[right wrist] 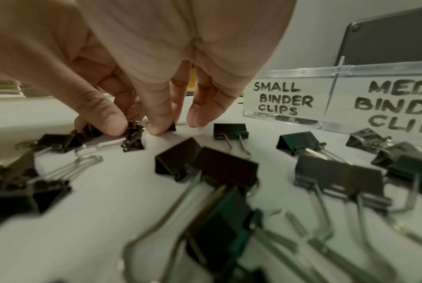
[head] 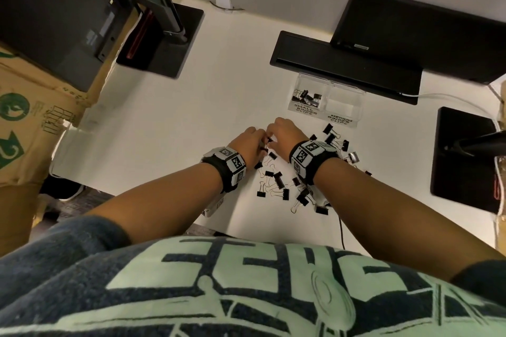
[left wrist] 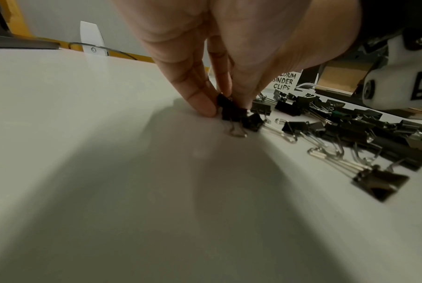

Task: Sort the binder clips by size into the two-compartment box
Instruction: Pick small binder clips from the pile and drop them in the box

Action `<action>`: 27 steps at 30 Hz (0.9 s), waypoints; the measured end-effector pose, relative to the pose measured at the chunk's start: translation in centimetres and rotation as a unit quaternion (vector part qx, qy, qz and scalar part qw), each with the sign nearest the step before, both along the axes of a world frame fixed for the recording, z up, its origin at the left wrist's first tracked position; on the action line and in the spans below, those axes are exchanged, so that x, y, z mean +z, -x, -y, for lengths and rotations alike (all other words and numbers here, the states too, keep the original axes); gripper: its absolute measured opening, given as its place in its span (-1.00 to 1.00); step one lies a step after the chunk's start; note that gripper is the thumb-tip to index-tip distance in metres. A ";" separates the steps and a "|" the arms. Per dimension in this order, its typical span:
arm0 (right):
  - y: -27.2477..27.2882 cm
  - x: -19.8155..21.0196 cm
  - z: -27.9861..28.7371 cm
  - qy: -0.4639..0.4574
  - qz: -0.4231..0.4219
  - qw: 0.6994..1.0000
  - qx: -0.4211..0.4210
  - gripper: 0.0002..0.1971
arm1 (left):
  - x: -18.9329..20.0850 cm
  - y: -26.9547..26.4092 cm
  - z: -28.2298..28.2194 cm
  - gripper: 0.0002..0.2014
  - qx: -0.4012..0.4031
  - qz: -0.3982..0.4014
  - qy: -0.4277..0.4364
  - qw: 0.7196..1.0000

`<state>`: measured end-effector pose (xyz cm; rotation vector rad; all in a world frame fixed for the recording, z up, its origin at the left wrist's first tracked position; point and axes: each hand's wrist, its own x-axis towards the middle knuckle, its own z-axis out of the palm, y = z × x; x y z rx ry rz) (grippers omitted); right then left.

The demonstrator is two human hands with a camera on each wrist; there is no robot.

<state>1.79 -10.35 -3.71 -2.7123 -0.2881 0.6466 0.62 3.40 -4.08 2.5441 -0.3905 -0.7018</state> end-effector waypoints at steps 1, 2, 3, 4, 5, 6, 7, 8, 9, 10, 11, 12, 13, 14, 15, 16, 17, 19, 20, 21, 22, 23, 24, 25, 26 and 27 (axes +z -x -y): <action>0.0 0.1 0.1 0.000 -0.001 1.000 -0.005 -0.78 | 0.0 0.1 0.0 -0.78 -0.002 0.004 0.001 1.000; 0.0 0.3 0.3 -0.003 -0.002 1.000 -0.014 -0.81 | 0.1 0.1 0.1 -0.80 -0.003 0.006 0.003 1.000; 0.0 0.4 0.4 -0.008 -0.006 1.000 -0.024 -0.86 | 0.1 0.1 0.1 -0.81 -0.005 0.008 0.006 1.000; 0.0 0.7 0.7 -0.012 -0.012 0.999 -0.033 -0.90 | 0.1 0.2 0.1 -0.81 -0.007 0.009 0.008 1.000; 0.1 0.9 0.9 -0.015 -0.019 0.999 -0.042 -0.92 | 0.1 0.2 0.1 -0.81 -0.008 0.010 0.009 1.000; 0.3 1.0 1.1 -0.023 -0.025 0.998 -0.055 -0.93 | 0.1 0.2 0.2 -0.81 -0.007 0.012 0.010 1.000; 0.4 1.1 1.4 -0.041 -0.027 0.996 -0.072 -0.92 | 0.0 0.3 0.2 -0.82 -0.005 0.014 0.012 1.000; 0.5 1.2 1.7 -0.066 -0.028 0.993 -0.095 -0.90 | 0.0 0.3 0.2 -0.82 -0.003 0.015 0.013 1.000; 0.6 1.2 1.9 -0.092 -0.030 0.988 -0.119 -0.88 | 0.0 0.3 0.3 -0.82 -0.003 0.016 0.014 1.000; 0.6 1.4 2.1 -0.110 -0.032 0.983 -0.140 -0.84 | 0.0 0.2 0.3 -0.83 -0.005 0.018 0.015 1.000; 0.6 1.5 2.3 -0.123 -0.036 0.979 -0.158 -0.79 | 0.0 0.2 0.3 -0.83 -0.008 0.020 0.016 1.000; 0.7 1.6 2.4 -0.131 -0.042 0.975 -0.173 -0.74 | 0.1 0.2 0.3 -0.83 -0.011 0.021 0.017 1.000; 0.8 1.6 2.4 -0.139 -0.050 0.971 -0.189 -0.71 | 0.1 0.3 0.3 -0.83 -0.014 0.021 0.016 1.000; 1.0 1.7 2.4 -0.146 -0.058 0.966 -0.204 -0.68 | 0.1 0.3 0.3 -0.82 -0.014 0.020 0.015 1.000; 1.2 1.7 2.3 -0.147 -0.064 0.964 -0.213 -0.67 | 0.2 0.3 0.3 -0.80 -0.013 0.018 0.013 1.000; 1.6 1.6 2.2 -0.142 -0.071 0.964 -0.212 -0.67 | 0.2 0.2 0.4 -0.77 -0.013 0.016 0.010 1.000; 1.9 1.5 2.0 -0.131 -0.078 0.968 -0.198 -0.68 | 0.3 0.2 0.4 -0.73 -0.016 0.013 0.005 1.000; 2.6 1.2 1.7 -0.111 -0.087 0.979 -0.150 -0.74 | 0.4 0.1 0.4 -0.69 -0.035 0.011 -0.006 0.999; 2.9 1.1 1.5 -0.102 -0.084 0.983 -0.127 -0.76 | 0.4 0.0 0.4 -0.69 -0.047 0.011 -0.011 0.999; 3.2 0.9 1.3 -0.091 -0.077 0.987 -0.107 -0.77 | 0.3 0.0 0.3 -0.70 -0.056 0.013 -0.014 0.998; 3.5 0.6 1.2 -0.077 -0.069 0.991 -0.090 -0.76 | 0.3 0.0 0.3 -0.71 -0.060 0.014 -0.017 0.998; 3.7 0.4 1.1 -0.064 -0.062 0.993 -0.076 -0.75 | 0.2 -0.1 0.3 -0.71 -0.060 0.014 -0.019 0.998; 3.8 0.3 1.1 -0.054 -0.055 0.995 -0.064 -0.75 | 0.3 -0.2 0.3 -0.71 -0.059 0.012 -0.021 0.998; 3.9 0.2 1.0 -0.049 -0.049 0.996 -0.058 -0.75 | 0.4 -0.2 0.3 -0.71 -0.058 0.009 -0.023 0.998; 3.9 0.2 1.1 -0.048 -0.042 0.997 -0.054 -0.76 | 0.5 -0.3 0.4 -0.70 -0.058 0.007 -0.023 0.998; 4.0 0.2 1.1 -0.050 -0.034 0.997 -0.053 -0.78 | 0.6 -0.5 0.4 -0.68 -0.056 0.006 -0.019 0.998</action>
